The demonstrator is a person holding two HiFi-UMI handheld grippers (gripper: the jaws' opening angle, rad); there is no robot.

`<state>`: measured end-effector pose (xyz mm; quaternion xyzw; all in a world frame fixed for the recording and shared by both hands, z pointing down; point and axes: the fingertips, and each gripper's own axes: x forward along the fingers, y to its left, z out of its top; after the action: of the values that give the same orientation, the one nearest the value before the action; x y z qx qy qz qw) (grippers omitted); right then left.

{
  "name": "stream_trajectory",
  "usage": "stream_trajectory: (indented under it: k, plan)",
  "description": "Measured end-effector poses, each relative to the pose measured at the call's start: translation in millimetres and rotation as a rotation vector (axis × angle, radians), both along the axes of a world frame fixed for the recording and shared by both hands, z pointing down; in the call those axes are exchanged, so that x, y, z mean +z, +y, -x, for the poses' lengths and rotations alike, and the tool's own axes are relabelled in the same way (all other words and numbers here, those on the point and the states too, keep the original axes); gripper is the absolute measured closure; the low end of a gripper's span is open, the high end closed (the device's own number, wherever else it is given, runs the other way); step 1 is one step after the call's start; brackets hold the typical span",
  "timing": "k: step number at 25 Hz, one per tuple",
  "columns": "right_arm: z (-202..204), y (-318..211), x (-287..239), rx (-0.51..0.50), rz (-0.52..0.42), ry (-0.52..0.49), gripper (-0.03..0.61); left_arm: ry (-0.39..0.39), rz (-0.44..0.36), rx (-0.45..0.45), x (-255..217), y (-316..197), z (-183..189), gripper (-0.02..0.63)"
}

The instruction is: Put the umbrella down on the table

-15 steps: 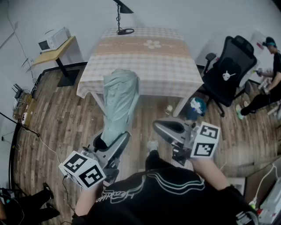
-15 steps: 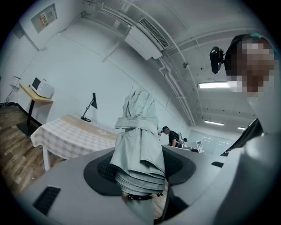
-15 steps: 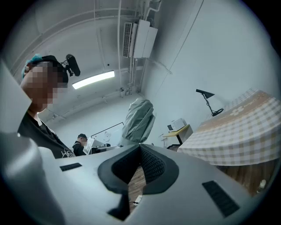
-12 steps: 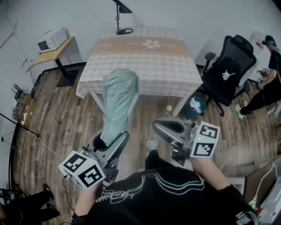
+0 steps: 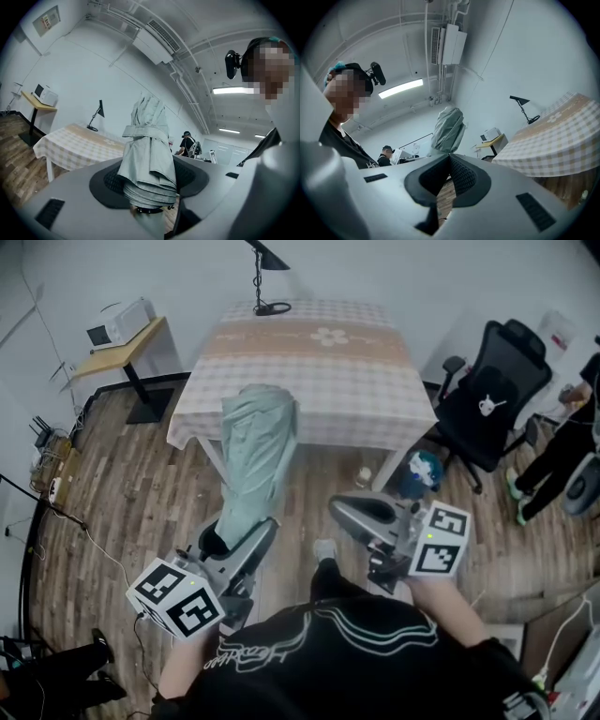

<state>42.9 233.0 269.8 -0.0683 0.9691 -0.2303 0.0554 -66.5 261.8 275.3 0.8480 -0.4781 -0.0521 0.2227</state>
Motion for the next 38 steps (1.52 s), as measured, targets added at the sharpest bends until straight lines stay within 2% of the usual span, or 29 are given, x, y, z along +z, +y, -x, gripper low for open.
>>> stream_trajectory:
  k: [10, 23, 30, 38]
  plan:
    - [-1.7, -11.7, 8.6, 0.002, 0.002, -0.008, 0.566, -0.014, -0.007, -0.003, 3.5, -10.6, 1.0, 0.372]
    - [4.1, -87.5, 20.2, -0.010, 0.064, -0.014, 0.566, -0.017, 0.061, -0.030, 16.6, -85.5, 7.8, 0.371]
    - [13.2, -183.9, 10.1, -0.029, 0.097, -0.027, 0.566, -0.028, 0.112, -0.043, 15.4, -175.9, 12.1, 0.372]
    - [10.0, -203.9, 21.8, 0.001, 0.081, -0.033, 0.566, -0.032, 0.102, -0.025, 28.4, -201.1, 14.8, 0.373]
